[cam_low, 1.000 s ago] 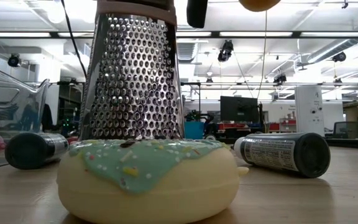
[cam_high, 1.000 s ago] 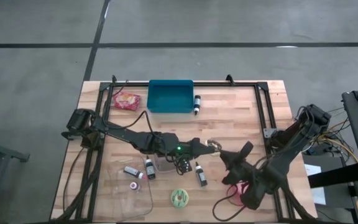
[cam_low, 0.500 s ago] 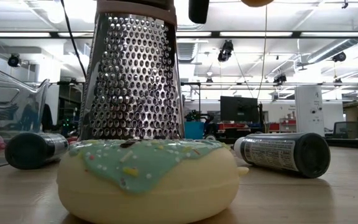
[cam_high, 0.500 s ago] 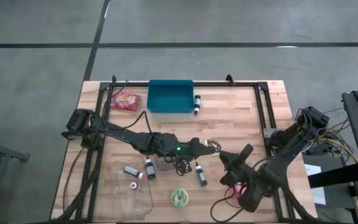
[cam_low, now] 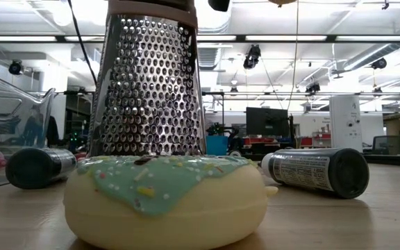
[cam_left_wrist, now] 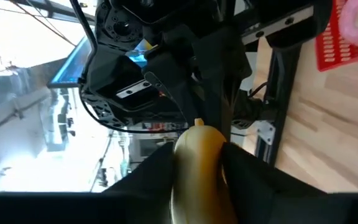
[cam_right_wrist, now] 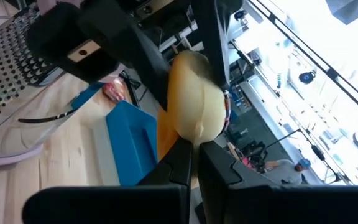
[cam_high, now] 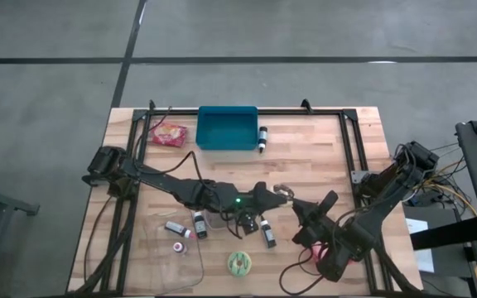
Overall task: Pick & Place Food Item
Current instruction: Put the black donut into the red bin
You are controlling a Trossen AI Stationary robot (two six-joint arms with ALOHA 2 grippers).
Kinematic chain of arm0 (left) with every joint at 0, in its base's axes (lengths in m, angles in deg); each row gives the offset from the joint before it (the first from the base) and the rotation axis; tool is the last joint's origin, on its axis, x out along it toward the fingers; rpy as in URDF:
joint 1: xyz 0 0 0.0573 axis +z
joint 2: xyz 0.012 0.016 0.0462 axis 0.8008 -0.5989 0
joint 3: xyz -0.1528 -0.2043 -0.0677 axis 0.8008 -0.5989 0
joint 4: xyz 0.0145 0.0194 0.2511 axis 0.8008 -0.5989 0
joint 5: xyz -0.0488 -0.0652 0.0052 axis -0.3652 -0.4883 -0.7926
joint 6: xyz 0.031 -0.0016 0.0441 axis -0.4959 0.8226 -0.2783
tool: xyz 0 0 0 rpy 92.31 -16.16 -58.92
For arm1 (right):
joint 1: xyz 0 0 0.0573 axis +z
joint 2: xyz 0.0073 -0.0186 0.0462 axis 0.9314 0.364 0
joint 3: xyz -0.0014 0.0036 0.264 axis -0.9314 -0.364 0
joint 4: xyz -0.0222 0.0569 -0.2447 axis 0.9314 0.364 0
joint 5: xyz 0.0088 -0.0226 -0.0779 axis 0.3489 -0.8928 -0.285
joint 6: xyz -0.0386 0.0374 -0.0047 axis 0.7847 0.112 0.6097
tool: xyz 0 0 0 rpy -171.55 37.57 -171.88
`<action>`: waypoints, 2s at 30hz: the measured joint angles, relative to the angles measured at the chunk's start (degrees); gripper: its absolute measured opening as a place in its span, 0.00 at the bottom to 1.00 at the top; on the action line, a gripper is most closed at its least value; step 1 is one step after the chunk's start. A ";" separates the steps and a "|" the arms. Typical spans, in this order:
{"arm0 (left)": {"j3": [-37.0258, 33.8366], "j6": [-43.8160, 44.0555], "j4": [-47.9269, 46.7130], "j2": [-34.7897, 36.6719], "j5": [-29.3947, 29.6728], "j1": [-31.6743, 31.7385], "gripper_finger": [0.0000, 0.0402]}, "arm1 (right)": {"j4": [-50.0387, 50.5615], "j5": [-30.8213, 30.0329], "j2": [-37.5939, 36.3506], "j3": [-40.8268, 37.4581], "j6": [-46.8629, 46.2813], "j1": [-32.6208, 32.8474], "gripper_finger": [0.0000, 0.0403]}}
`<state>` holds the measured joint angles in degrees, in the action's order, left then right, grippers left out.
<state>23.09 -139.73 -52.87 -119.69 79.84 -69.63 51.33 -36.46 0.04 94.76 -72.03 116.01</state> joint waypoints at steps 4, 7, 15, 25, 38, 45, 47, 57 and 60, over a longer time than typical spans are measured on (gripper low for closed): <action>0.16 1.23 -0.91 0.00 0.44 -0.19 0.45 | 0.01 0.00 0.00 0.00 0.32 -0.07 0.02; 0.16 1.23 -0.86 0.03 2.38 -0.72 0.51 | 0.00 0.00 0.00 0.00 0.35 -0.07 0.02; 0.62 1.90 -0.89 0.25 7.29 -2.41 0.55 | 0.04 0.02 0.00 0.00 0.31 -0.04 0.02; 0.51 22.90 -12.00 8.58 8.30 -3.49 0.55 | 2.15 1.80 0.00 -0.04 -3.21 0.34 0.02; -4.61 55.16 -40.53 27.17 1.70 -4.00 0.54 | 11.55 10.91 0.00 -0.04 -11.86 0.76 0.02; -22.05 60.49 -31.03 38.99 3.25 -4.00 0.54 | 34.16 19.50 0.74 -0.04 -37.09 2.02 0.02; -26.77 61.68 -27.81 42.31 3.90 -4.00 0.54 | 41.51 22.81 2.06 0.37 -45.22 2.83 0.02; -41.76 65.22 -18.28 52.72 6.57 -3.97 0.54 | 49.95 40.34 12.39 7.95 -58.56 9.38 0.02; -43.12 65.75 -17.97 53.70 7.10 -3.98 0.54 | 49.82 42.90 14.25 12.36 -60.40 11.69 0.02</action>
<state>-20.03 -73.98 -70.84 -65.99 86.95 -73.61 101.15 6.44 14.29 107.13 -132.43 127.70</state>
